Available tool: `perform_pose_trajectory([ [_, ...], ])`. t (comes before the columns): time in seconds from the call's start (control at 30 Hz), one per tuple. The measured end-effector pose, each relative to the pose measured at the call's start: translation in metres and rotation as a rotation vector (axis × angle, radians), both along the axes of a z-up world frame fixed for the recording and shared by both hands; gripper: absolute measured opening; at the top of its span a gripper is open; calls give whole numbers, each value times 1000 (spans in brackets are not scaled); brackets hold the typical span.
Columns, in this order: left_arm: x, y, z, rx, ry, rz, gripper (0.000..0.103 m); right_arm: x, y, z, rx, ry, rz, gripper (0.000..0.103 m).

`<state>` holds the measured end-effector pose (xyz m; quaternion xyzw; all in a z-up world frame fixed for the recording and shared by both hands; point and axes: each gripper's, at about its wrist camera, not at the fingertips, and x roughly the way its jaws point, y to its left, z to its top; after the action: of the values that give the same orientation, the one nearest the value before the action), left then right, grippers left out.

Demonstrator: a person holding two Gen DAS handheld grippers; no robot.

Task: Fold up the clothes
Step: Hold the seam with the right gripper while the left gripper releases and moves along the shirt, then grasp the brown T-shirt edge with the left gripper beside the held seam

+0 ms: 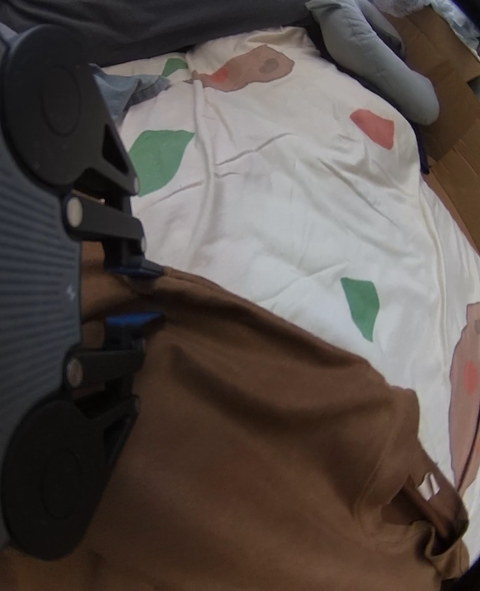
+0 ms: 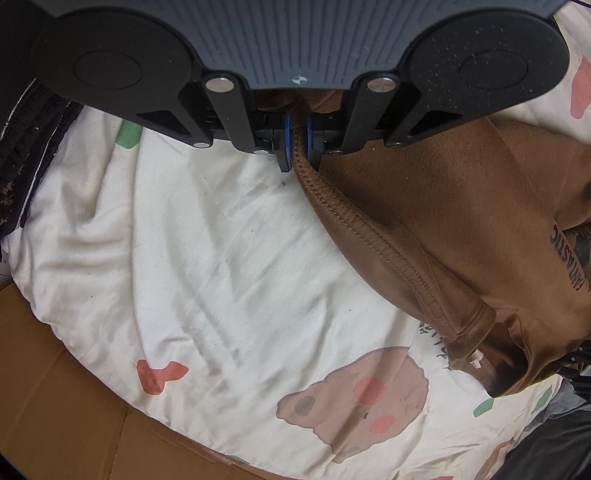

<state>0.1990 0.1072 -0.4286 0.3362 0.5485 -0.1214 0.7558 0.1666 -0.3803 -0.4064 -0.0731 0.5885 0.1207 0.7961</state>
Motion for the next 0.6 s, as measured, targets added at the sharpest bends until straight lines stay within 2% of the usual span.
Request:
perform_pose_trajectory([
  [0.1, 5, 0, 13, -24, 1, -26, 32, 0, 0, 0, 1, 2, 0, 6],
  [0.37, 38, 8, 35, -37, -1, -78, 30, 1, 1, -1, -4, 5, 5, 6],
  [0.6, 54, 11, 25, 14, 6, -120, 27, 2, 2, -2, -7, 9, 9, 6],
])
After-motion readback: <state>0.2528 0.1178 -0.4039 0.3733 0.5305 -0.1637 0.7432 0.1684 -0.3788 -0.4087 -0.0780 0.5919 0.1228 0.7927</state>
